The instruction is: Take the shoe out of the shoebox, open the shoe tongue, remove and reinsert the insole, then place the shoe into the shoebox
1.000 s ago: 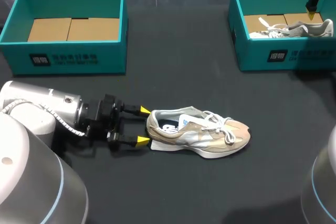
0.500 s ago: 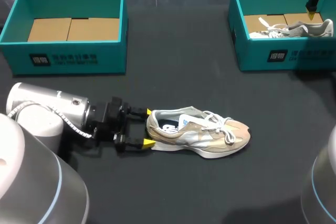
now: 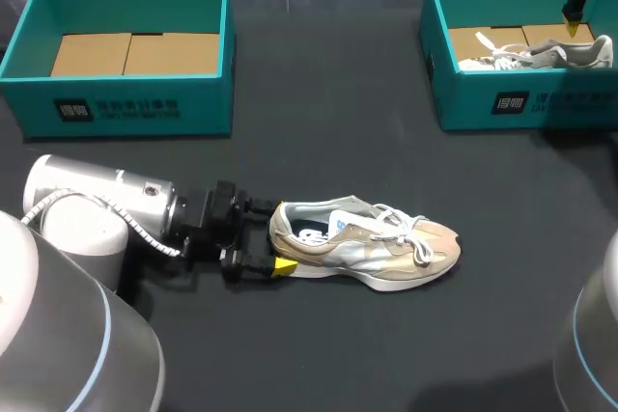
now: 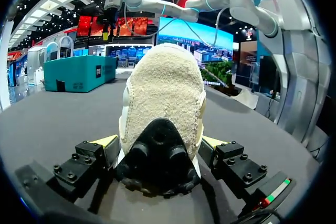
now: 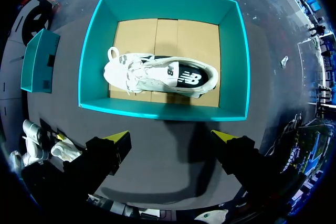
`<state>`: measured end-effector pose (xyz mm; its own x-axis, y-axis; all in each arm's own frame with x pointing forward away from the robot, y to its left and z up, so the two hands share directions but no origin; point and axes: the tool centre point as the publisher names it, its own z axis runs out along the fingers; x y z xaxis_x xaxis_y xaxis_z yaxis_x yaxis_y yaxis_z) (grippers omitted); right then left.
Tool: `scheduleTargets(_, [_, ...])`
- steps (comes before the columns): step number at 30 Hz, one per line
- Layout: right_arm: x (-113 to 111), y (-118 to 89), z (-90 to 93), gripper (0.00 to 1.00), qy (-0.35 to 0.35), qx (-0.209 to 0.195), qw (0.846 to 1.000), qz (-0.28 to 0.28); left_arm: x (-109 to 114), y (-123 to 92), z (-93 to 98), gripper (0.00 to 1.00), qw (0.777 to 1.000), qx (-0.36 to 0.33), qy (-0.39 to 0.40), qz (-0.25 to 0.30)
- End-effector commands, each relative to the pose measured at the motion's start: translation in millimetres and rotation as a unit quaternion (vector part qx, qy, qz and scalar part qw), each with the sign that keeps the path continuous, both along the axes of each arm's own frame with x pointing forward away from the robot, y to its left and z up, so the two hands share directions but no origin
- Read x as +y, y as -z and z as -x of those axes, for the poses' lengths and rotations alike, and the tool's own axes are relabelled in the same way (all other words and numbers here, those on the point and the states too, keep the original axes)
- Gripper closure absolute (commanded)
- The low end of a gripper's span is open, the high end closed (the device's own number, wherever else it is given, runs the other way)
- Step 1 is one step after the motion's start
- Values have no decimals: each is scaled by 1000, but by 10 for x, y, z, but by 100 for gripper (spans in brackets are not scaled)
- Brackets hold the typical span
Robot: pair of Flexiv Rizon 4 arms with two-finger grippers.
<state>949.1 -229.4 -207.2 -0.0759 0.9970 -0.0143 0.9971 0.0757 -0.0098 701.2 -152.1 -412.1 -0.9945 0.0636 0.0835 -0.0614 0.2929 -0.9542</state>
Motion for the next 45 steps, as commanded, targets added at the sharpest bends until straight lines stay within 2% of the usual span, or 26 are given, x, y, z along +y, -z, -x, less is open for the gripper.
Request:
scheduleTargets(1, [2,-3,12,0,0,-1,1000,1,-83,38,1,0,1000,-1,2,0])
scheduleTargets(17, [2,-3,12,0,0,-1,1000,1,-237,105,1,0,1000,-1,11,3])
scheduleTargets(18, [2,-3,12,0,0,-1,1000,1,-240,105,1,10,1000,-1,11,4])
scheduleTargets(19, [2,-3,12,0,0,-1,1000,1,-242,103,0,40,1000,-2,10,5])
scheduleTargets(21, [2,-3,12,0,0,-1,1000,1,-245,91,1,75,1000,-3,10,8])
scheduleTargets(22, [2,-3,12,0,0,-1,1000,1,-244,85,0,100,1000,-3,10,9])
scheduleTargets(45, [2,-3,12,0,0,-1,1000,1,-133,51,112,100,1000,7,-22,12])
